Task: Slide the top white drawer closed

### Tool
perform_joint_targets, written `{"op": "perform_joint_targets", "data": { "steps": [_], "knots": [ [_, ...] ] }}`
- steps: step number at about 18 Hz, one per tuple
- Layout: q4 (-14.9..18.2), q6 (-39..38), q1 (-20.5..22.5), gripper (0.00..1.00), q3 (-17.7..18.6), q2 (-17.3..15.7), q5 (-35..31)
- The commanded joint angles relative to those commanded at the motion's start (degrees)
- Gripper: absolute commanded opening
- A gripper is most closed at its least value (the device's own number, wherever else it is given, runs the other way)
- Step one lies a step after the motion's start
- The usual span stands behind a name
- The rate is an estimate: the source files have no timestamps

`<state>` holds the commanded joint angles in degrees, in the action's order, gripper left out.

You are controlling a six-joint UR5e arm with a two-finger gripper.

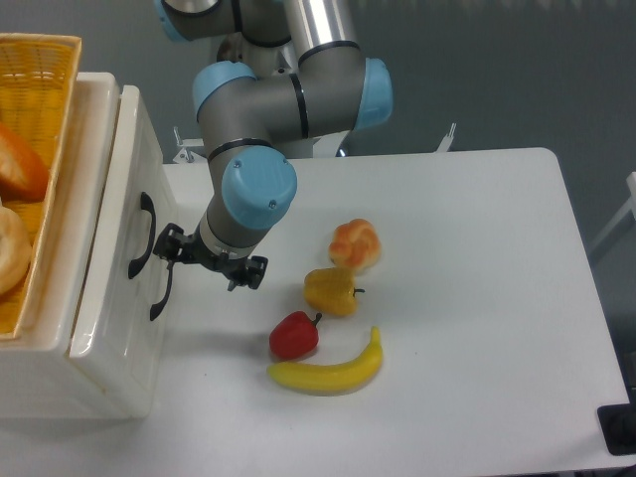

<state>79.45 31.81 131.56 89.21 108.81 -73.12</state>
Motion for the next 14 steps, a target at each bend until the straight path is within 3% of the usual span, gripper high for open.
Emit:
{"op": "perform_joint_targets", "data": {
  "steps": [3,11,14],
  "knots": [
    [-0.26,5.96,1.59,1.0,-0.36,-0.09,-5.35],
    [-0.18,14.86,12.74,1.0,-0.53,-5.7,-6.86],
    [-0.17,21.34,13.98,1.0,-0.45,-6.68,-12.82]
  ]
}}
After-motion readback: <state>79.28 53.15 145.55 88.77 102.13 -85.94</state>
